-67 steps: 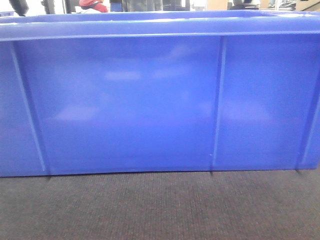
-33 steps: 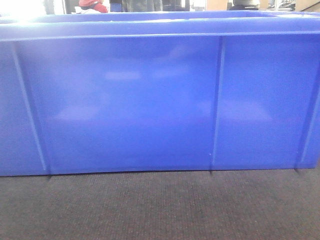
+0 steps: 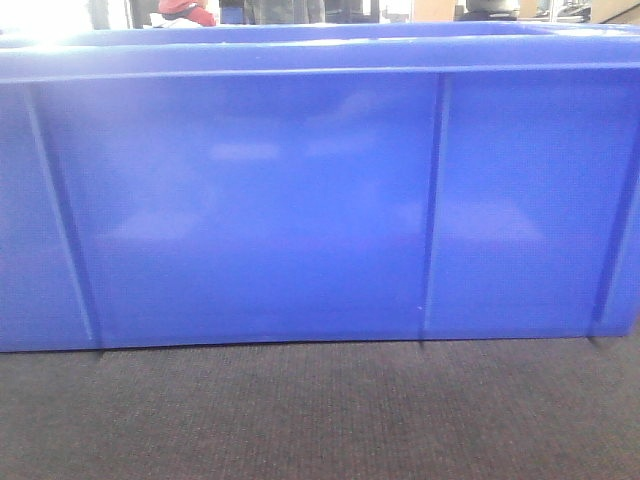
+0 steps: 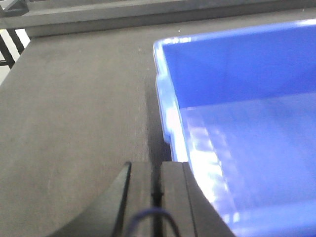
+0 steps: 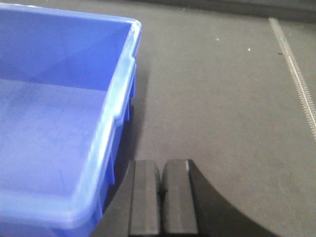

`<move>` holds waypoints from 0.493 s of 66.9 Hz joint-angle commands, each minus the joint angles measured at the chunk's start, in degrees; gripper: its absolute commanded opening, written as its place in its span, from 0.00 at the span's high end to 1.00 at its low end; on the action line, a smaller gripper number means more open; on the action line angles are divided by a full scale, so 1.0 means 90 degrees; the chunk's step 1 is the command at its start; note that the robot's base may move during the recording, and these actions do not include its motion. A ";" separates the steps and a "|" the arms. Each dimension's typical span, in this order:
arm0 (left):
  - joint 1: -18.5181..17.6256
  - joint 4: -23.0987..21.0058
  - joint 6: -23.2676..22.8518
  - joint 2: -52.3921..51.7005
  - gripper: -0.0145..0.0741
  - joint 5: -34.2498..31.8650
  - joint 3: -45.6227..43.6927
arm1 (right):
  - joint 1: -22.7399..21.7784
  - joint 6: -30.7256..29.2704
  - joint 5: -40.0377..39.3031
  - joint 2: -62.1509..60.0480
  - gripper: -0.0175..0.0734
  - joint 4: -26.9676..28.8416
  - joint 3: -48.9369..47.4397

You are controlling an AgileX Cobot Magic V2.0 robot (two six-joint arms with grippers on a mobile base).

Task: Move blue bin to conveyor side
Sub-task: 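Open both grippers and release the bin walls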

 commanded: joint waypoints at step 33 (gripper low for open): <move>-0.0027 -0.0232 0.0016 -0.2546 0.85 -0.0527 0.1674 | 0.0006 -0.0065 -0.1345 -0.3874 0.88 -0.0144 0.2807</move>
